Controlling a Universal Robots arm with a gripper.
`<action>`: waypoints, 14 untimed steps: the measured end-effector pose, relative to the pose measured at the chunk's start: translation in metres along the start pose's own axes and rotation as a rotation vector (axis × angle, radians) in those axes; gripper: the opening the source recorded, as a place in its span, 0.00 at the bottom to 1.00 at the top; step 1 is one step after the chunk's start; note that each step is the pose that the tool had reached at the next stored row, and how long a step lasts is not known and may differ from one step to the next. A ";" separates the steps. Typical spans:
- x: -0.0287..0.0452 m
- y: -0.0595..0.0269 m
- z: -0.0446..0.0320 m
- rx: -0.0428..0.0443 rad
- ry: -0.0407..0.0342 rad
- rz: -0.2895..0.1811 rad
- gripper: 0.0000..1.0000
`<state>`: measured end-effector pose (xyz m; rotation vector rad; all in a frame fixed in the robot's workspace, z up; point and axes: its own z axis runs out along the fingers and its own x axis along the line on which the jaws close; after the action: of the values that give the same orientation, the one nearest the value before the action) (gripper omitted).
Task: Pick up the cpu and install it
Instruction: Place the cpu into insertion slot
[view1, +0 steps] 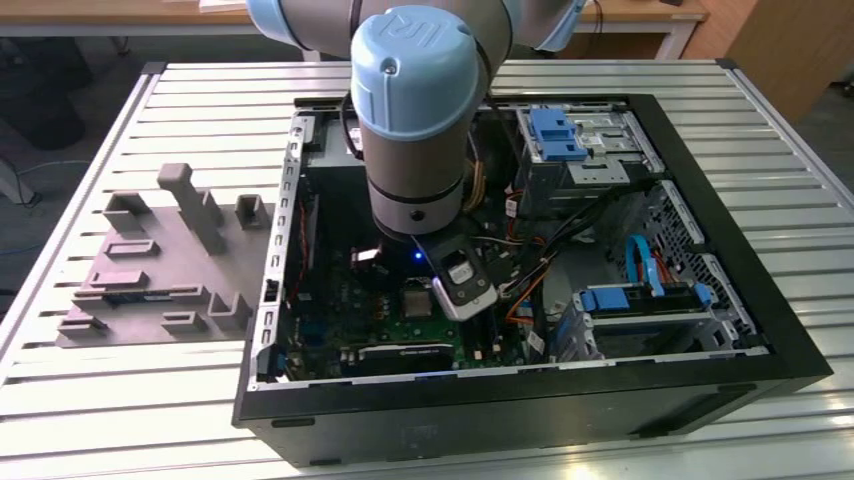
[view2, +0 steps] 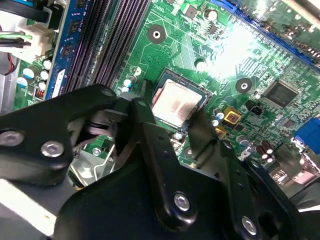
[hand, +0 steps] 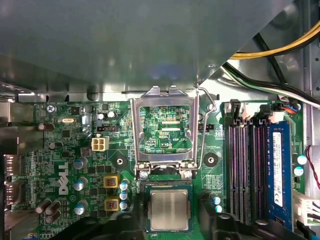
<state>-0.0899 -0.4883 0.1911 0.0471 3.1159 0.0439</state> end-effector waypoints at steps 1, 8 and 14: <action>0.0000 0.0000 0.0000 0.0002 0.0001 0.000 0.50; 0.0023 0.0000 0.0002 -0.0001 -0.0002 0.000 0.43; 0.0041 -0.0001 0.0001 0.0002 -0.0005 0.011 0.43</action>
<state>-0.0940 -0.4882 0.1909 0.0635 3.1153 0.0437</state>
